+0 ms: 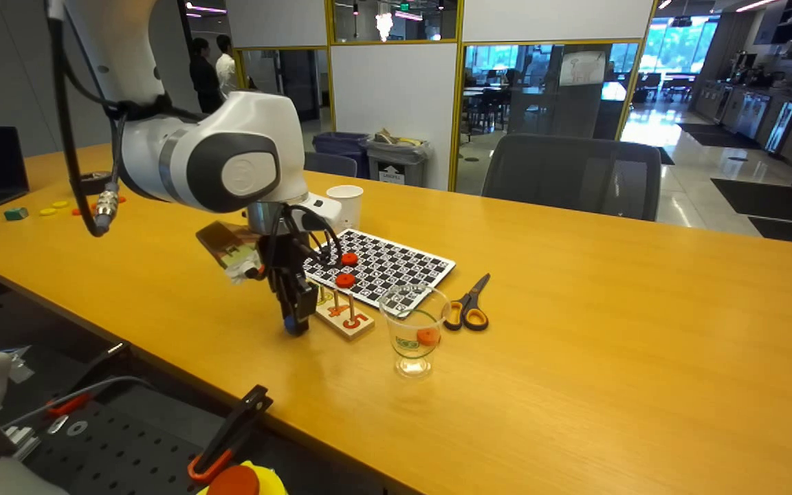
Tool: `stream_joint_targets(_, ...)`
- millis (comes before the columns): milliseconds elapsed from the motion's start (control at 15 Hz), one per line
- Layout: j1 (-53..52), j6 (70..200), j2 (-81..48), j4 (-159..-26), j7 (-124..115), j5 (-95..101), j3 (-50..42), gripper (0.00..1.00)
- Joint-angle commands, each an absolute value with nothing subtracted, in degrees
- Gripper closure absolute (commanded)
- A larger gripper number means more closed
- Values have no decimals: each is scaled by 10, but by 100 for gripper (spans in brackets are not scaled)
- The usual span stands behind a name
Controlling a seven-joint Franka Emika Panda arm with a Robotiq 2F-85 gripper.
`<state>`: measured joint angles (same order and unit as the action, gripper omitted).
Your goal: Put the blue object in the colourless cup then put the orange objects in the white cup
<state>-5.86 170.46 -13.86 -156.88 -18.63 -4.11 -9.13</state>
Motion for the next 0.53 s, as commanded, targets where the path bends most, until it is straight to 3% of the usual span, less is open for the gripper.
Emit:
stream_joint_targets(0, -58, 1648, -19, -1604, -189, 4, -133, 80)
stream_joint_targets(267, -45, 1589, 56, -1587, -307, 163, -207, 80)
stream_joint_targets(467, 71, 1522, 106, -1573, -397, 268, -136, 80)
